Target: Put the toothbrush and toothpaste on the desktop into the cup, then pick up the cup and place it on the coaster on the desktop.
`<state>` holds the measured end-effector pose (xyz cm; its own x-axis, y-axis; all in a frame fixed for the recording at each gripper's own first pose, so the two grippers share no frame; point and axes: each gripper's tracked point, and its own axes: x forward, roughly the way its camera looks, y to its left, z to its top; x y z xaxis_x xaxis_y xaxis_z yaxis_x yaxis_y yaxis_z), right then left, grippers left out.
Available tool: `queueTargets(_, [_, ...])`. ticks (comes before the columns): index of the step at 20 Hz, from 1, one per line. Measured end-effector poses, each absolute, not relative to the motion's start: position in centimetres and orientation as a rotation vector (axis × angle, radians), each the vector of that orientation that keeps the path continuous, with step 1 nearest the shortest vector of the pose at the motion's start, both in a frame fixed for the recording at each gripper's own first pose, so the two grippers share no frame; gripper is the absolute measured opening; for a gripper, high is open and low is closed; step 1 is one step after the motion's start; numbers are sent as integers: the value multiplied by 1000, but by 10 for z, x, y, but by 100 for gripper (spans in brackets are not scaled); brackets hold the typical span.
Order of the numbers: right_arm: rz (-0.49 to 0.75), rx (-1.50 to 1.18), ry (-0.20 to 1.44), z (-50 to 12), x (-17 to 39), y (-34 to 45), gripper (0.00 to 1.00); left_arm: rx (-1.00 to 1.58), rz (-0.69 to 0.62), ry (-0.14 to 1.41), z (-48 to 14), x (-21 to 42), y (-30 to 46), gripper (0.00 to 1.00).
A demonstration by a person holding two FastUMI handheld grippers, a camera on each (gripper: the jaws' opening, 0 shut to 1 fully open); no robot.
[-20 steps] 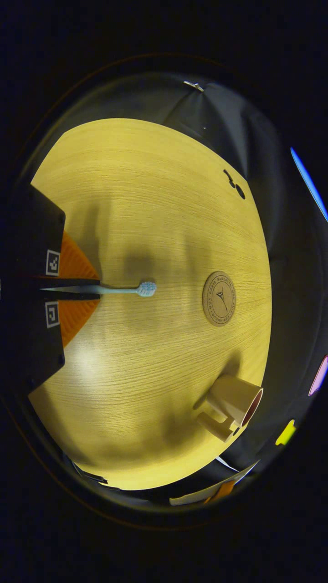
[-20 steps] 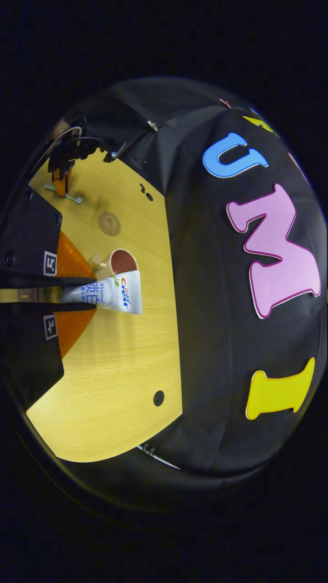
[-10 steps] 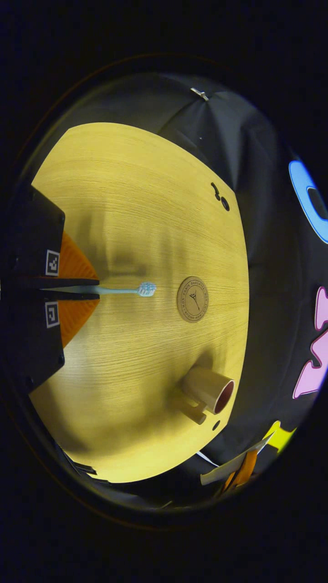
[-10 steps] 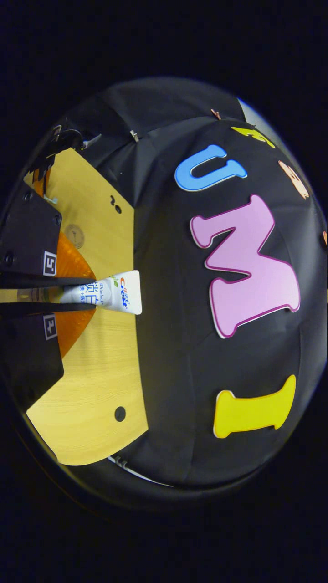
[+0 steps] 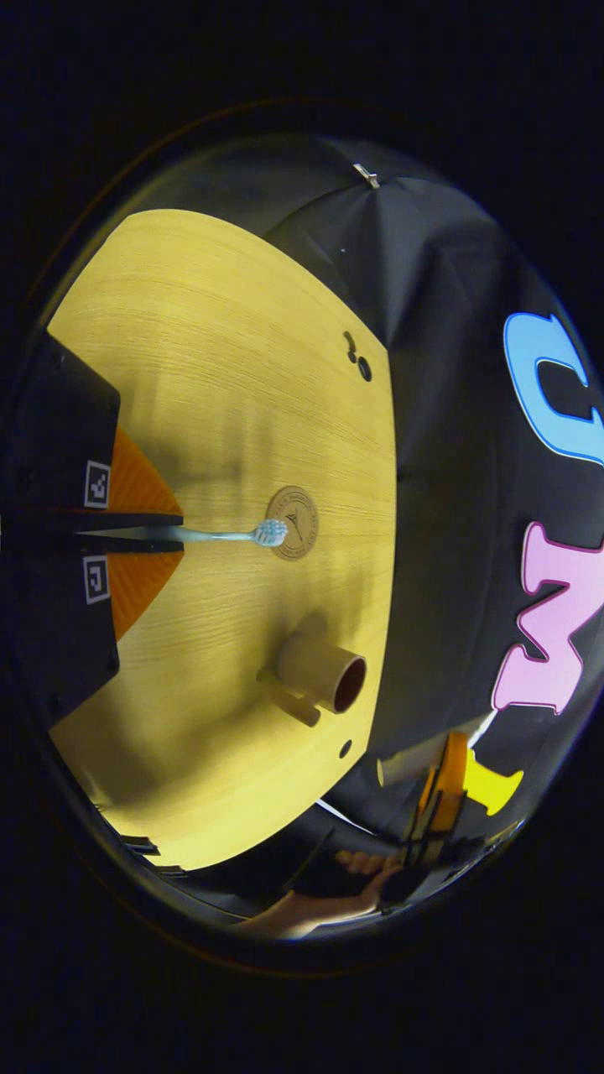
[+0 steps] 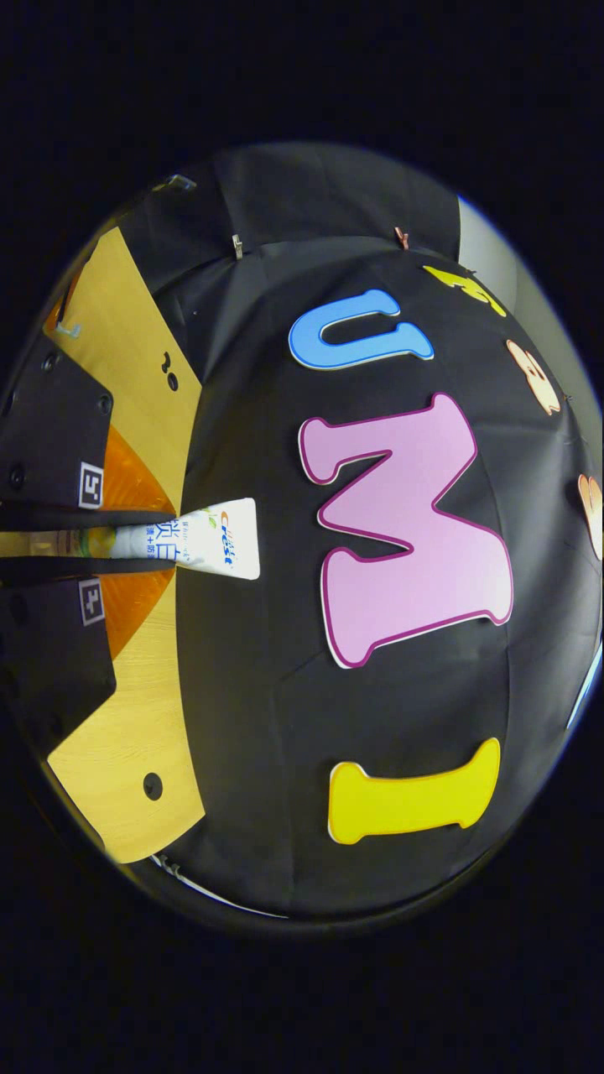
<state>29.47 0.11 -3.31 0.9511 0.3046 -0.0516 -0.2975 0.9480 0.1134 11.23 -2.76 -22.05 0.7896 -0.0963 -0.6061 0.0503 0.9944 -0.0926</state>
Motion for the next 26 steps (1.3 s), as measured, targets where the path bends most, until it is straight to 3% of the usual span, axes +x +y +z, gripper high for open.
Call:
queueTargets(5, [338, 121, 33, -49, 314, 27, 15, -64, -101, 591, -195, 109, -39, 6])
queueTargets(14, [388, 37, 91, -117, 331, 52, 16, -125, 0, 459, -155, 117, -32, 6])
queueTargets(26, [406, 48, 190, -166, 336, 54, 22, -179, 33, 484, -156, 118, -32, 6])
